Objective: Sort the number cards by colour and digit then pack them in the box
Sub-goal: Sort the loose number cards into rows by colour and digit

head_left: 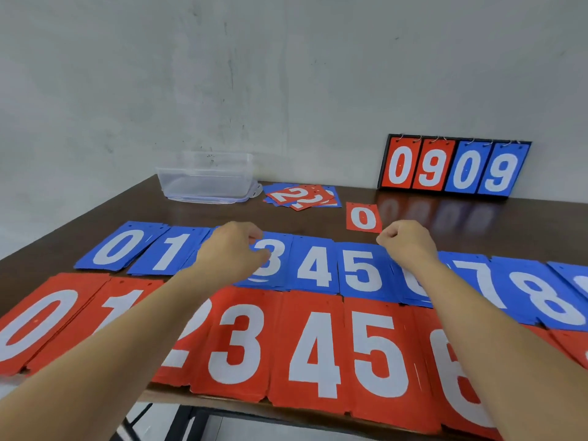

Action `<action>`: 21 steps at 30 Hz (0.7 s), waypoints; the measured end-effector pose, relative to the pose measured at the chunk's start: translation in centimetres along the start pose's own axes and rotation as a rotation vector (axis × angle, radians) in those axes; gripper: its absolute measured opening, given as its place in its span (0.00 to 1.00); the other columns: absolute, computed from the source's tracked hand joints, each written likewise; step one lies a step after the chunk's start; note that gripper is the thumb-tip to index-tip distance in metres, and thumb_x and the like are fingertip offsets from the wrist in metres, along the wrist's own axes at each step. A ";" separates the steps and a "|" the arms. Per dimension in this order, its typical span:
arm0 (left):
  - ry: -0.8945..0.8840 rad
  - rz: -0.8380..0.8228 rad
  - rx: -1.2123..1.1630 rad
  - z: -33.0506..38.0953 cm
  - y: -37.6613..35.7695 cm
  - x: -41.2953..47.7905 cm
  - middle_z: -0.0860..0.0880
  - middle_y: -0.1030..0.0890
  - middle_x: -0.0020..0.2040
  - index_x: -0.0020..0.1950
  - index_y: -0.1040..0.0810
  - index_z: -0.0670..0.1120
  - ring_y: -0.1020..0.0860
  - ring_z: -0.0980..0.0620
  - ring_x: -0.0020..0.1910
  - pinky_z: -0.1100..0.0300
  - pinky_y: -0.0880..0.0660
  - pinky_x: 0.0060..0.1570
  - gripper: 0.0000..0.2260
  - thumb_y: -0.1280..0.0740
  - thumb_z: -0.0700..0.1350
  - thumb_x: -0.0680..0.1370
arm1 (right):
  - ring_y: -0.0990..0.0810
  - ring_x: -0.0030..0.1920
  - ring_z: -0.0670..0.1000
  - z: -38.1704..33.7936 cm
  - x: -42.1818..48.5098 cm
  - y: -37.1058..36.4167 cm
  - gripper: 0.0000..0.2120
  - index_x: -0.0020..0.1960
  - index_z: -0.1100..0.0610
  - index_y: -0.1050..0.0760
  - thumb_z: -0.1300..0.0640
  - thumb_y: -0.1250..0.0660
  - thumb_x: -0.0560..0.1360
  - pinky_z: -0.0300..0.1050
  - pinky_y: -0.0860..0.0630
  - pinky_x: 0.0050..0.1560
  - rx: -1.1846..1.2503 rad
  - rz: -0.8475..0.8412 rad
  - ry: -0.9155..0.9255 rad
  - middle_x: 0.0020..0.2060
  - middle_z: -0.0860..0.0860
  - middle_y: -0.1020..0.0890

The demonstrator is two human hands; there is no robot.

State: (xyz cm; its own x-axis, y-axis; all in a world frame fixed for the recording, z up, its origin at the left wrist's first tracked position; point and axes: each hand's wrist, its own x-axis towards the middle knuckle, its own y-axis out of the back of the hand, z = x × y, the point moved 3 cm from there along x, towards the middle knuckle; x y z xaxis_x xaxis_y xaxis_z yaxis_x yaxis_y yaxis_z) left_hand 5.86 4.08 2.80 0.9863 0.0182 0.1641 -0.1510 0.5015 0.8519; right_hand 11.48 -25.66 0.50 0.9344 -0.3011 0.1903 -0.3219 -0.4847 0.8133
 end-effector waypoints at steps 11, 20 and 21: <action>-0.045 -0.111 -0.021 0.3 -3.6 10.7 0.53 0.21 0.61 0.67 0.26 0.50 0.24 0.53 0.60 0.50 0.28 0.64 0.21 0.30 0.52 0.75 | 0.35 0.68 0.56 -1.8 8.7 -4.5 0.26 0.73 0.54 0.36 0.49 0.35 0.78 0.52 0.32 0.63 -0.266 -0.082 0.053 0.68 0.55 0.29; 0.000 -0.185 -0.029 -0.4 -5.5 14.0 0.53 0.21 0.60 0.68 0.28 0.51 0.23 0.52 0.58 0.49 0.27 0.63 0.22 0.30 0.52 0.75 | 0.31 0.67 0.56 -0.6 10.9 -5.8 0.34 0.75 0.50 0.43 0.37 0.37 0.75 0.54 0.35 0.66 -0.391 -0.191 0.041 0.69 0.53 0.29; 0.009 -0.190 -0.037 -0.3 -5.7 14.2 0.53 0.20 0.60 0.68 0.28 0.51 0.23 0.52 0.58 0.48 0.27 0.63 0.22 0.30 0.52 0.75 | 0.30 0.67 0.55 -0.8 10.8 -5.7 0.33 0.74 0.50 0.41 0.36 0.38 0.75 0.54 0.35 0.65 -0.417 -0.173 0.054 0.68 0.52 0.29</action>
State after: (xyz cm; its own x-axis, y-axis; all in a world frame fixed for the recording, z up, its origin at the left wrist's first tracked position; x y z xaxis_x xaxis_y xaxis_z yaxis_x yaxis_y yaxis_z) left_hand 20.72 1.79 0.13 0.9974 -0.0723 -0.0021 0.0401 0.5281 0.8482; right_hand 23.53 -25.50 -1.62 0.9792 -0.1964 0.0516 -0.0818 -0.1487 0.9855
